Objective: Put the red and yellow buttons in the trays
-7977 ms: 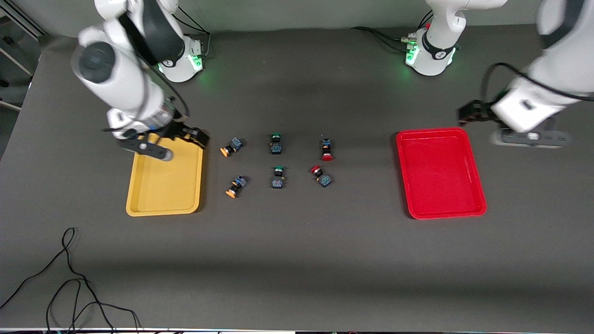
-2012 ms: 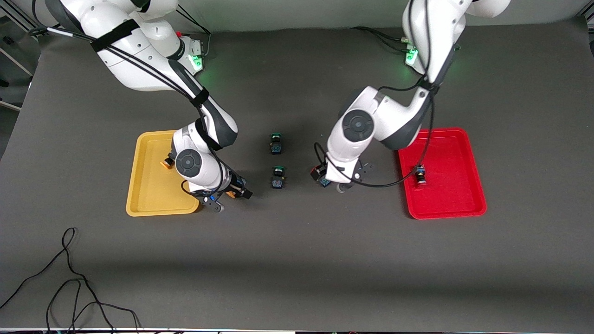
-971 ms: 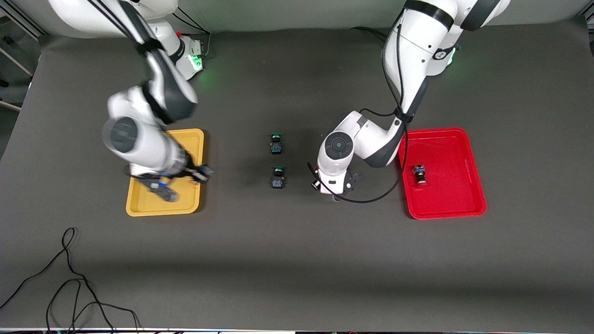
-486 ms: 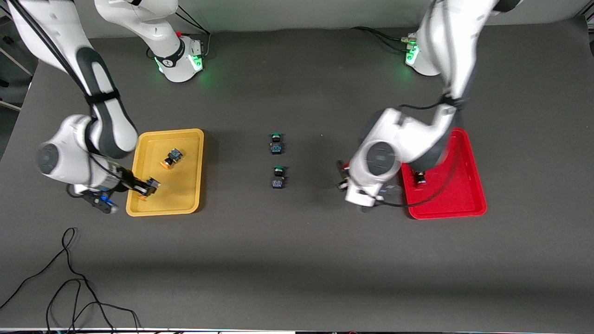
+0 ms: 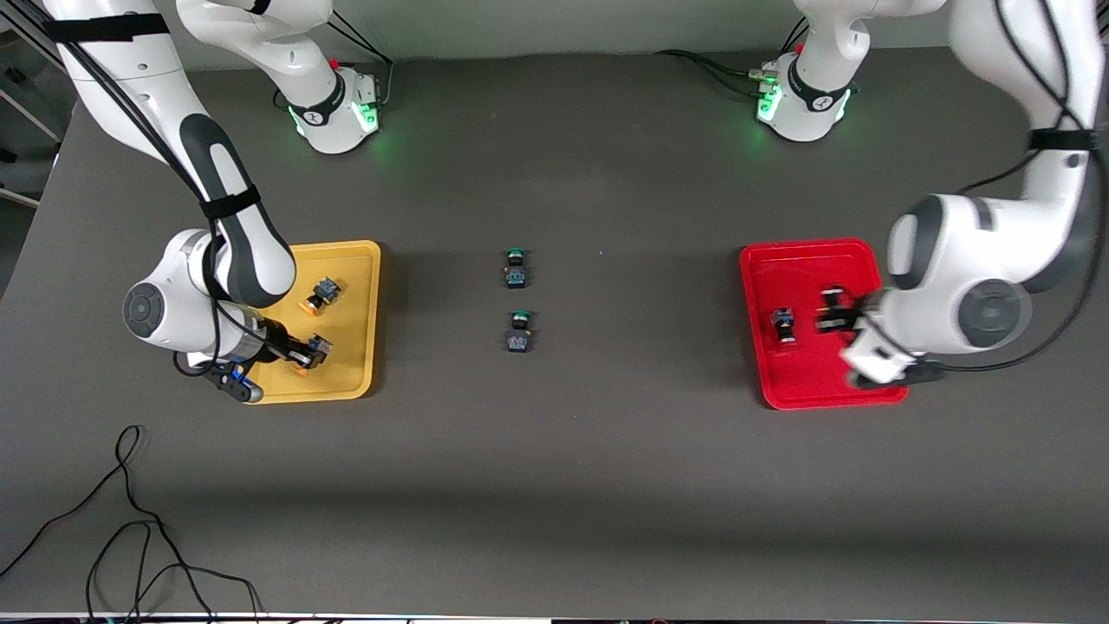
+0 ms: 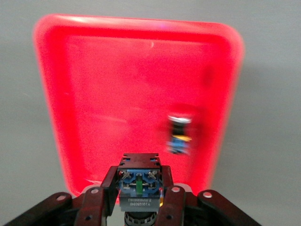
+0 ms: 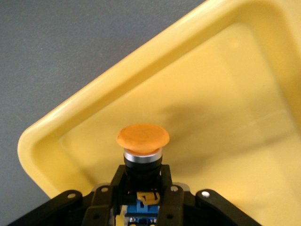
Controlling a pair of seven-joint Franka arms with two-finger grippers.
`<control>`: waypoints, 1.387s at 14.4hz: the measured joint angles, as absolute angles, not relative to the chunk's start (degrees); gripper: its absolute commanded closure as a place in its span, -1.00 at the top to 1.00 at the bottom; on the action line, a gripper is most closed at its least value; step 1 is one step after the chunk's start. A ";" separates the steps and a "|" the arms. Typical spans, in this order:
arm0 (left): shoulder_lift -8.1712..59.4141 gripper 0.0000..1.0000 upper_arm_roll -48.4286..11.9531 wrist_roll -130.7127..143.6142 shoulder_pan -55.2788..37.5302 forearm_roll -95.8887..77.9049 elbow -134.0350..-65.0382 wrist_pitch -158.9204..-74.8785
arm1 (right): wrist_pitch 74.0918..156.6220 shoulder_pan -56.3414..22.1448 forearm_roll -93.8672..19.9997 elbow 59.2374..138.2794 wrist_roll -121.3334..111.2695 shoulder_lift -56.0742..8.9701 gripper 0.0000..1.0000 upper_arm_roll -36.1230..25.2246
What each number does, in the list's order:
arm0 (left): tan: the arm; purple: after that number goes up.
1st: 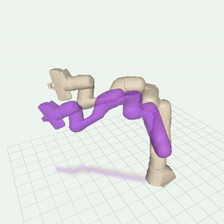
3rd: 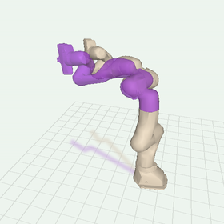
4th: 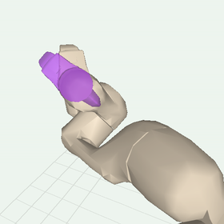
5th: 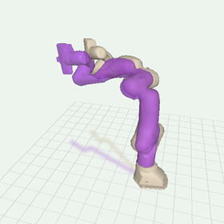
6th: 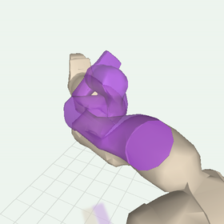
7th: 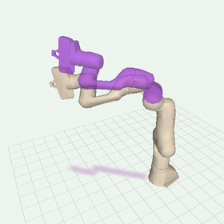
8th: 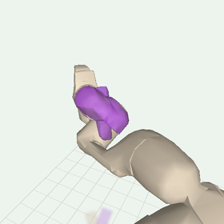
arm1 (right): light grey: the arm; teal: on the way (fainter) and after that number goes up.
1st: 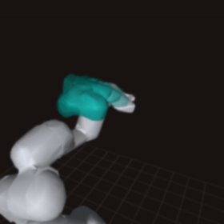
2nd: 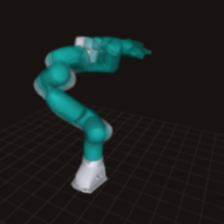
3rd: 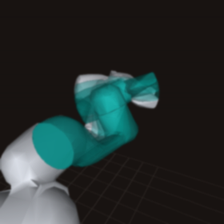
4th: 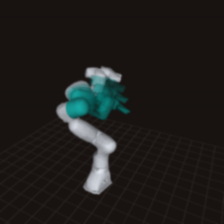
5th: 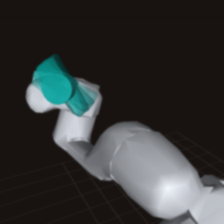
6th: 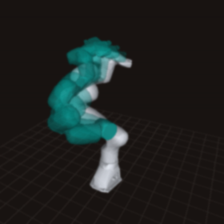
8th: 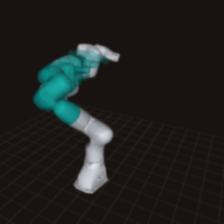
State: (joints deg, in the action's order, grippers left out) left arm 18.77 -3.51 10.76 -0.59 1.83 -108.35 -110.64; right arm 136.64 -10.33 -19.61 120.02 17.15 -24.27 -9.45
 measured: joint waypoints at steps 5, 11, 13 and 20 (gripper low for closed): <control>21.81 -0.78 -3.59 8.72 1.20 6.80 -122.14 -134.19 | 135.96 -10.34 -19.80 119.31 17.12 -21.74 1.00 -9.45; 21.46 1.00 -3.66 4.85 2.43 7.52 -121.07 -130.70 | 120.36 -10.28 -8.41 113.11 16.80 -3.98 1.00 -8.98; 19.38 1.00 -3.73 1.94 3.34 7.32 -115.54 -120.66 | 114.70 -9.10 -5.86 111.68 15.58 1.65 1.00 -6.81; 6.41 1.00 -3.85 -7.59 6.61 2.88 -102.32 -95.20 | 108.12 -5.08 -5.00 110.61 5.55 9.55 1.00 -3.96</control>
